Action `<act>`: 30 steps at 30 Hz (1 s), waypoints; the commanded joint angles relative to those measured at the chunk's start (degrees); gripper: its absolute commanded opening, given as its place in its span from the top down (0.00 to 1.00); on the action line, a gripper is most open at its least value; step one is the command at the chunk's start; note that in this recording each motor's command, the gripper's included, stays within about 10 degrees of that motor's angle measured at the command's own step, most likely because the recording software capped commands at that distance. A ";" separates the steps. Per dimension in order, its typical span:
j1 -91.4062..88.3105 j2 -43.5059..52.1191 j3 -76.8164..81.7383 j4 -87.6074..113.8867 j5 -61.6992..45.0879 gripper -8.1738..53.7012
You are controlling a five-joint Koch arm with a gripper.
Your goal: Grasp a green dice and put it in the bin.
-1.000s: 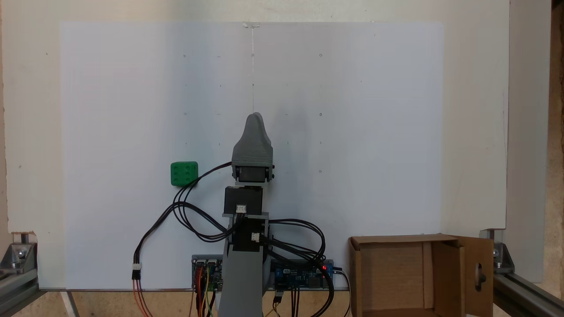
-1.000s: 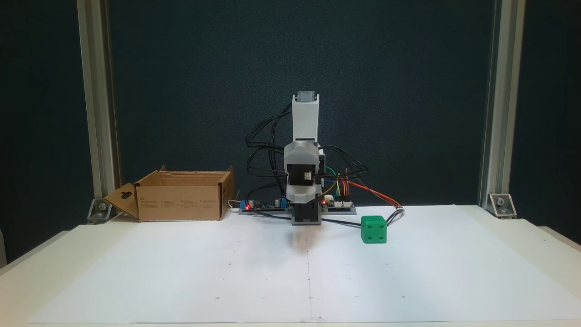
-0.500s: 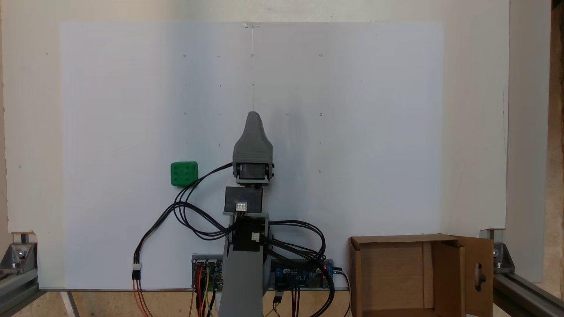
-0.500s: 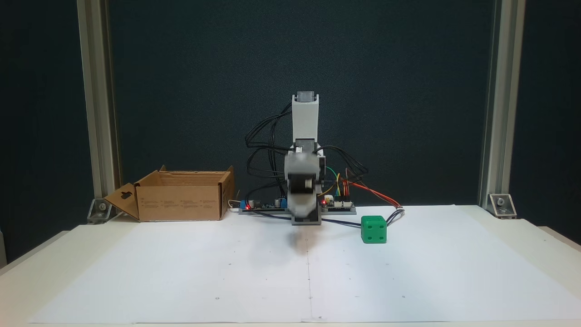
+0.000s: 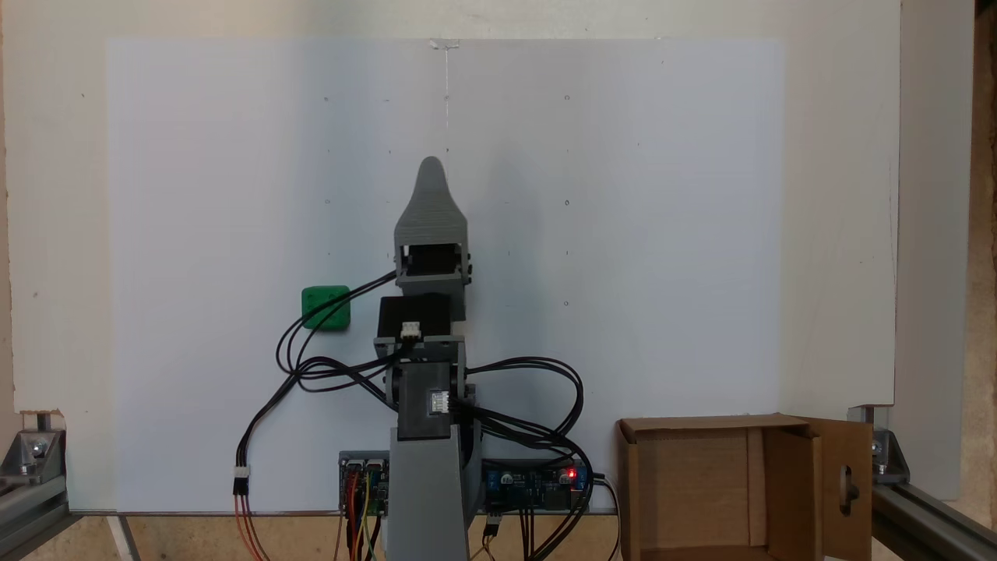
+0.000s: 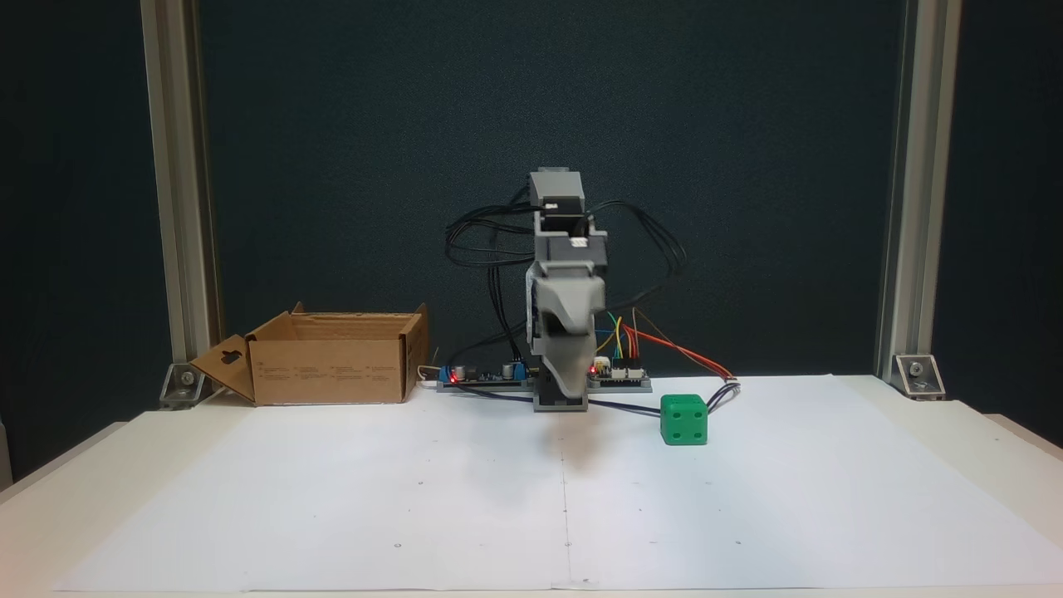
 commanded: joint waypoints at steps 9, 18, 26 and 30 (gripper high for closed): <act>-20.30 5.71 -12.39 38.21 16.88 0.17; -25.75 4.39 -23.38 60.82 25.75 0.16; -29.88 0.70 -23.55 61.88 30.94 0.14; -31.90 -0.44 -24.17 61.26 33.13 0.14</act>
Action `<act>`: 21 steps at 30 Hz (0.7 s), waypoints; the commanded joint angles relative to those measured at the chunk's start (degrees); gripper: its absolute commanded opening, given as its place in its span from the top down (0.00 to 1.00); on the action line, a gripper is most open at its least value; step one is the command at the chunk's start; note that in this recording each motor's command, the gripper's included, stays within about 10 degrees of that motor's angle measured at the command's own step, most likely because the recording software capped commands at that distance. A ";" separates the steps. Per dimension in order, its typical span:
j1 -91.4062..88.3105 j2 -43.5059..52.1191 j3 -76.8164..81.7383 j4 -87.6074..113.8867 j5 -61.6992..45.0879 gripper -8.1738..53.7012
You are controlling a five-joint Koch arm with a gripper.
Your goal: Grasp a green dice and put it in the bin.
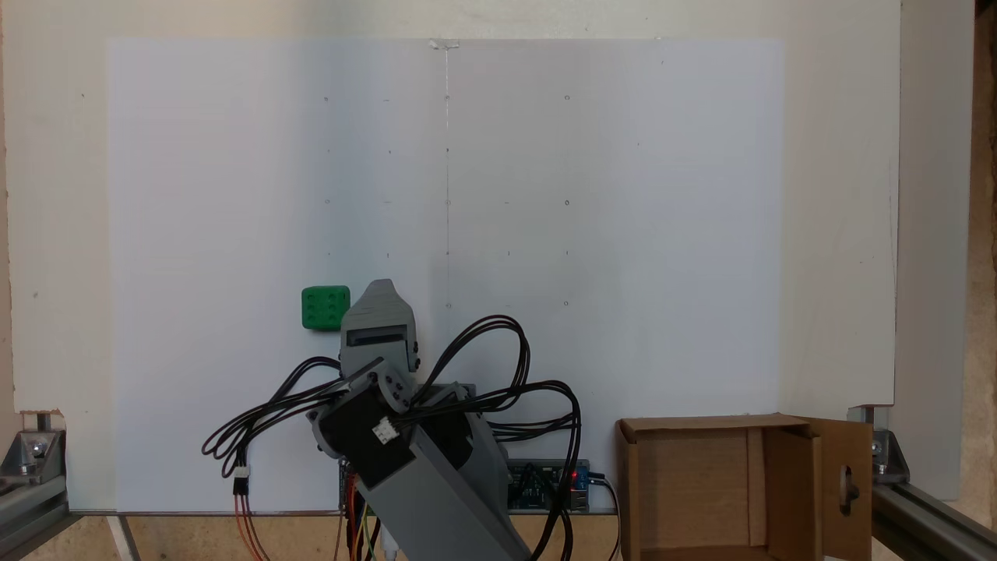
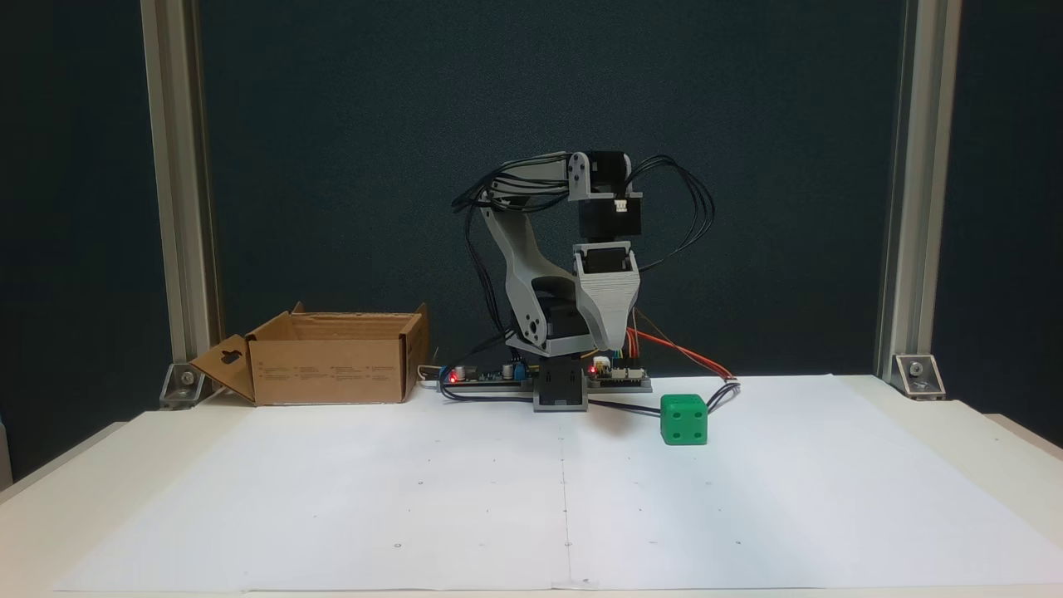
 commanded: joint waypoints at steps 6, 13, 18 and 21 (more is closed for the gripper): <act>-3.43 -2.99 -4.92 -2.99 6.86 0.14; -9.05 -5.89 -5.10 -9.05 12.13 0.15; -10.81 -7.91 -8.26 -9.05 12.30 0.16; -10.81 -11.60 -9.93 -9.23 12.39 0.16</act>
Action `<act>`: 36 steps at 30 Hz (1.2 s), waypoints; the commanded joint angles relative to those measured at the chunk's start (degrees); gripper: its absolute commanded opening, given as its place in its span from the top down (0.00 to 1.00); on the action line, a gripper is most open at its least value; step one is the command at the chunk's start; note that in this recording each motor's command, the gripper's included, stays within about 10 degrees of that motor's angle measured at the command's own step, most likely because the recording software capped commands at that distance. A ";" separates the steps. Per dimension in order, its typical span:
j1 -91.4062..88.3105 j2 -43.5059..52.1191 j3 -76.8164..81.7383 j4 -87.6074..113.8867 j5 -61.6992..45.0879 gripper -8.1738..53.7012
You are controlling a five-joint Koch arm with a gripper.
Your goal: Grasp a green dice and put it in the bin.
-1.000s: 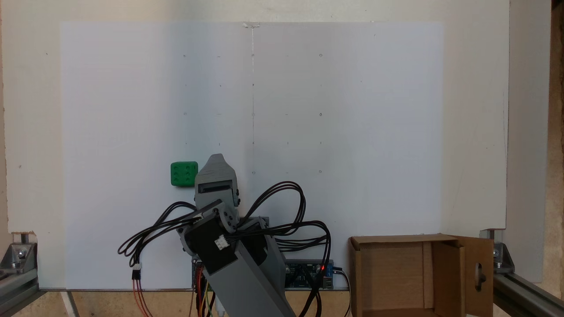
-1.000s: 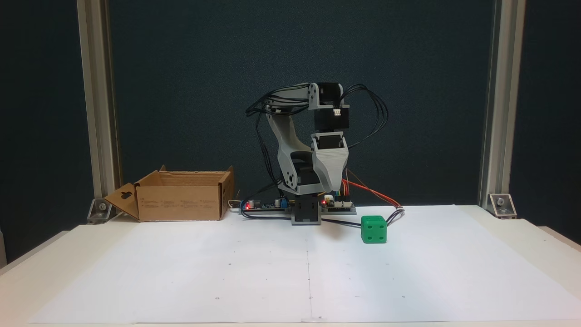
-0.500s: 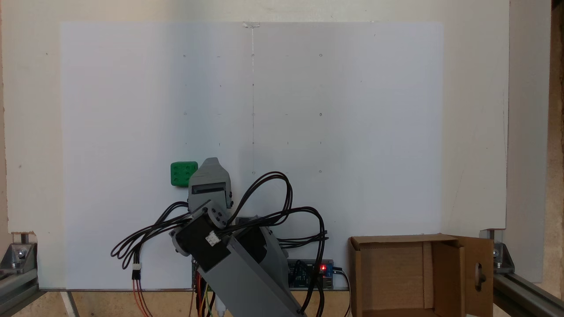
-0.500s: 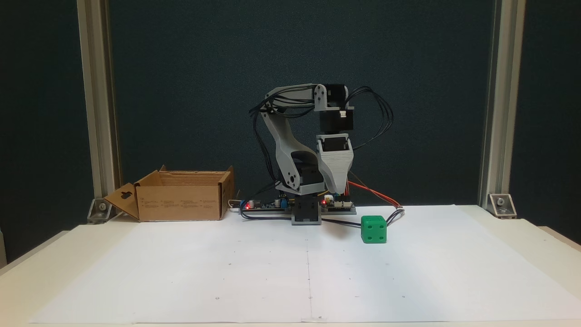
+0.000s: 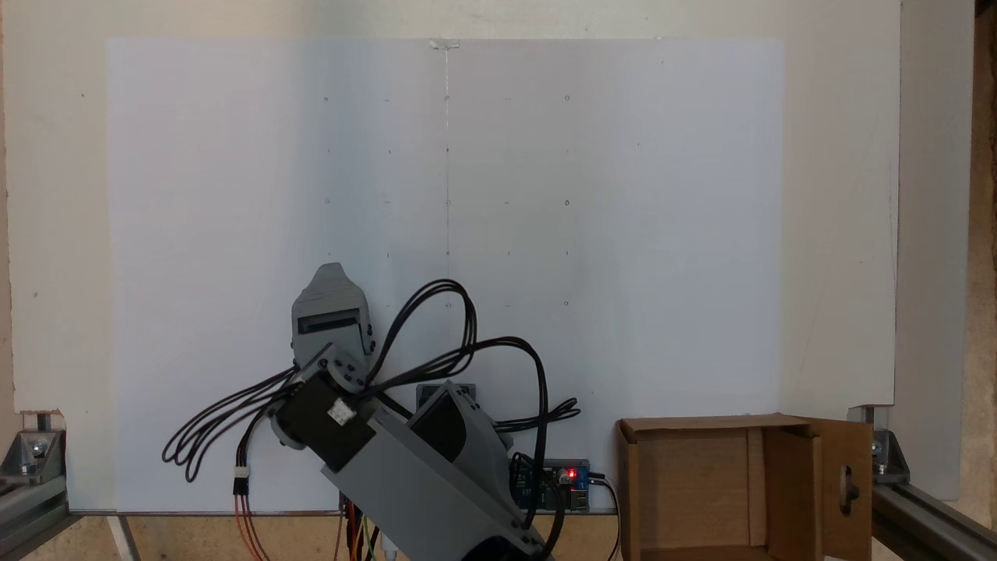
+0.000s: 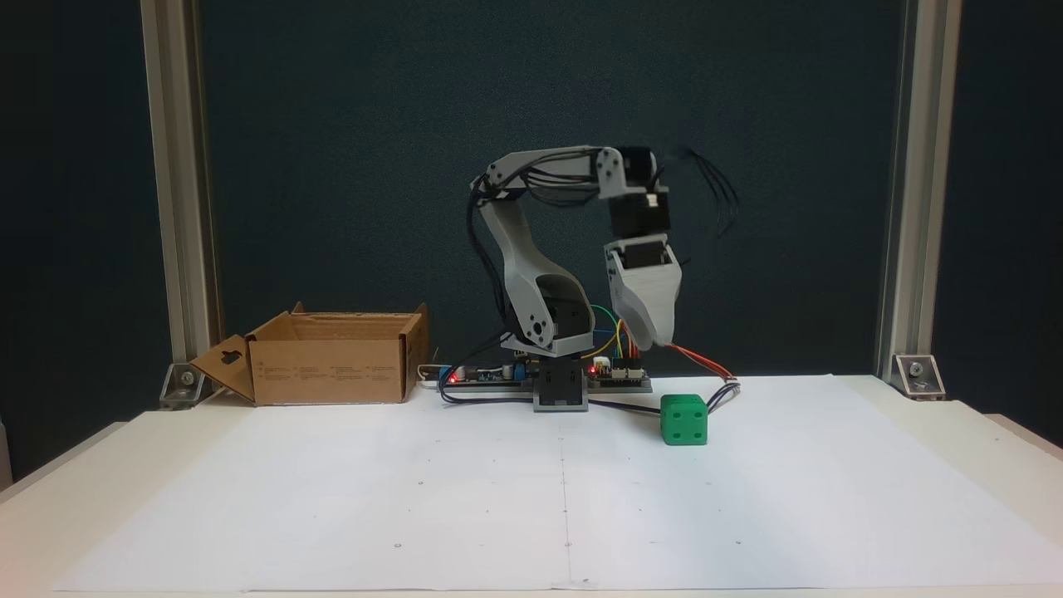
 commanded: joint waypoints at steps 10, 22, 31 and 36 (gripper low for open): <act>-0.09 -4.04 -5.10 -0.70 15.38 0.17; -0.26 -4.22 -4.39 -0.09 15.73 0.16; -3.25 -5.80 -4.22 -5.27 15.82 0.16; -3.60 -6.06 -4.22 -6.68 16.79 0.16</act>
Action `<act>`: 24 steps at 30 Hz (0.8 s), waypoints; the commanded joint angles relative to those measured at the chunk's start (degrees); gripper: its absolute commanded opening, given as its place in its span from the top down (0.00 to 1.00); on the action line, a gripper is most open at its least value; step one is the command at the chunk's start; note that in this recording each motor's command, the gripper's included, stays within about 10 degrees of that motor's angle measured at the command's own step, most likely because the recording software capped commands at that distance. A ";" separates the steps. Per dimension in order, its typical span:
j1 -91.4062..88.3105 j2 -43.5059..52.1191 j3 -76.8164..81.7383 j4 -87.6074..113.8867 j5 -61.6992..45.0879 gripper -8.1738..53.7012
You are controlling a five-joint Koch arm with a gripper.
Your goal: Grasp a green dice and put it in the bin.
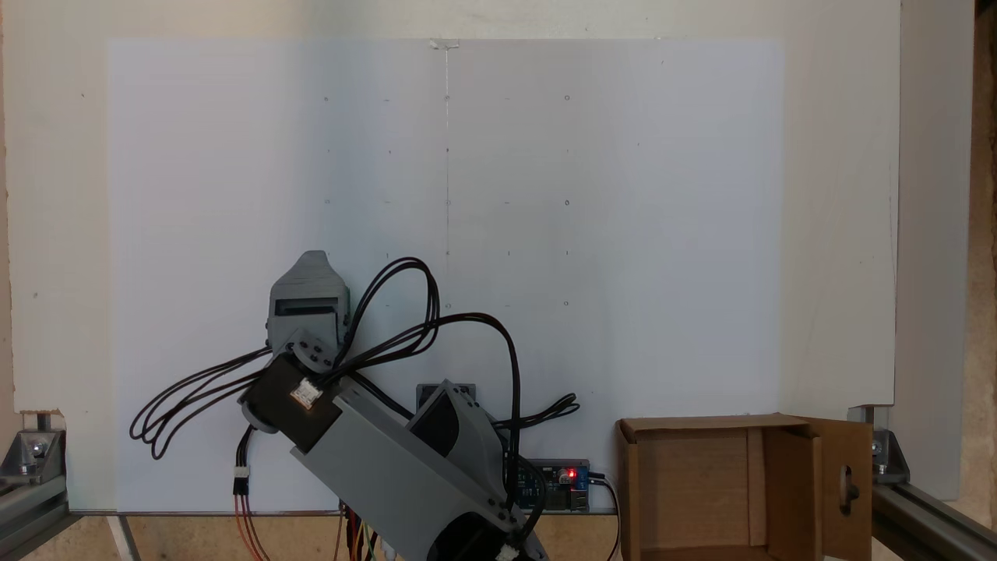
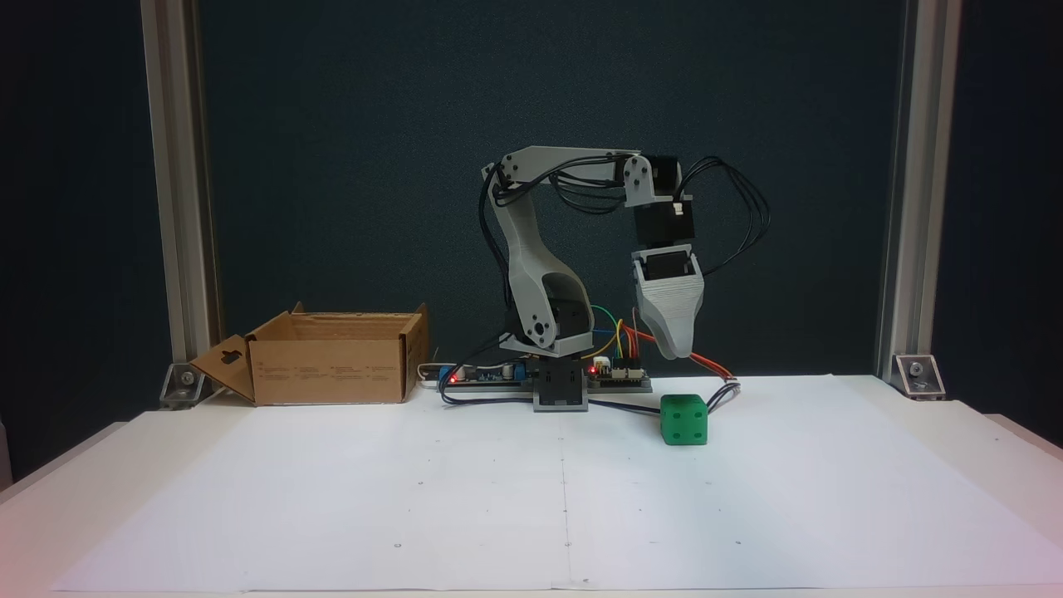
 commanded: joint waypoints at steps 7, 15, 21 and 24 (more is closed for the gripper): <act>-0.88 0.00 -1.93 -1.14 5.45 0.16; -0.53 -0.09 -1.76 -1.32 5.54 0.16; -0.26 -3.08 -1.67 -2.11 5.63 0.16; 0.09 -3.52 -1.58 -2.46 5.63 0.16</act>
